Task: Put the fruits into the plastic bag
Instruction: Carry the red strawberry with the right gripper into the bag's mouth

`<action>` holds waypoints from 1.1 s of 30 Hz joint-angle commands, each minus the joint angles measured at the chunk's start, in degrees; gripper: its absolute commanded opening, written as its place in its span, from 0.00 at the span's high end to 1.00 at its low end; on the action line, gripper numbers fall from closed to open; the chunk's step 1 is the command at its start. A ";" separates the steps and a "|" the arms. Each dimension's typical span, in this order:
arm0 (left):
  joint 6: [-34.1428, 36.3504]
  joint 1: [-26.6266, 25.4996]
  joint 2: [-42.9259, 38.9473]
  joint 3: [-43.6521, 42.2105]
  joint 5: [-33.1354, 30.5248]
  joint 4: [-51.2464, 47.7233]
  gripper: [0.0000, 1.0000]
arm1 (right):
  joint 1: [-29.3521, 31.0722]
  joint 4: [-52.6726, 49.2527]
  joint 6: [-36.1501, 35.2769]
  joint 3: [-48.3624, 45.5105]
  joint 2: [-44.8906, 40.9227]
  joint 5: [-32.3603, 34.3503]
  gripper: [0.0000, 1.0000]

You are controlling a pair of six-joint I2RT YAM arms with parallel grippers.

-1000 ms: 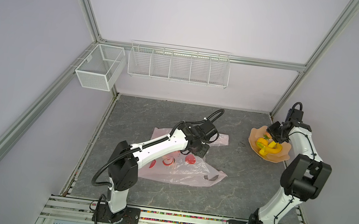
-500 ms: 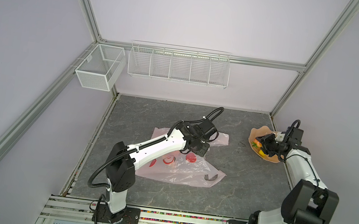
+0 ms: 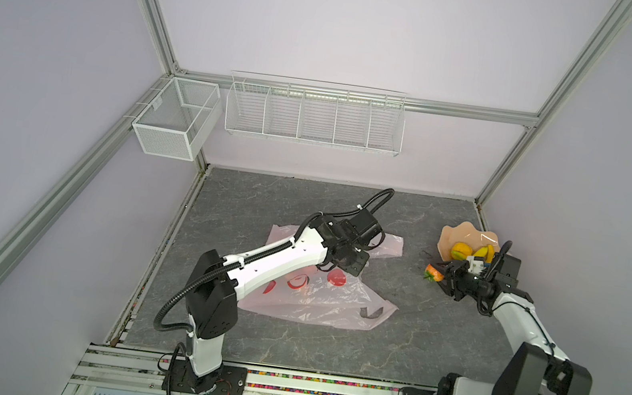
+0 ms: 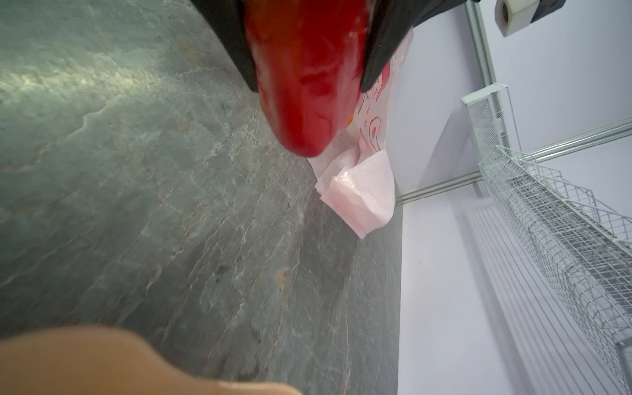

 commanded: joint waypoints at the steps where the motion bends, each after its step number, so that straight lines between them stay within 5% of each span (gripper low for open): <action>1: -0.28 -0.33 -1.61 -0.05 -0.09 0.36 1.00 | -0.14 3.30 0.80 -3.41 -1.33 -5.82 0.72; 14: -0.40 -0.51 -0.95 0.58 0.27 0.43 1.00 | 3.86 11.71 5.11 -8.43 1.03 -8.39 0.74; 33: -0.84 -0.68 -0.09 1.30 0.37 0.87 1.00 | 27.09 29.59 18.98 -8.70 8.16 -3.13 0.75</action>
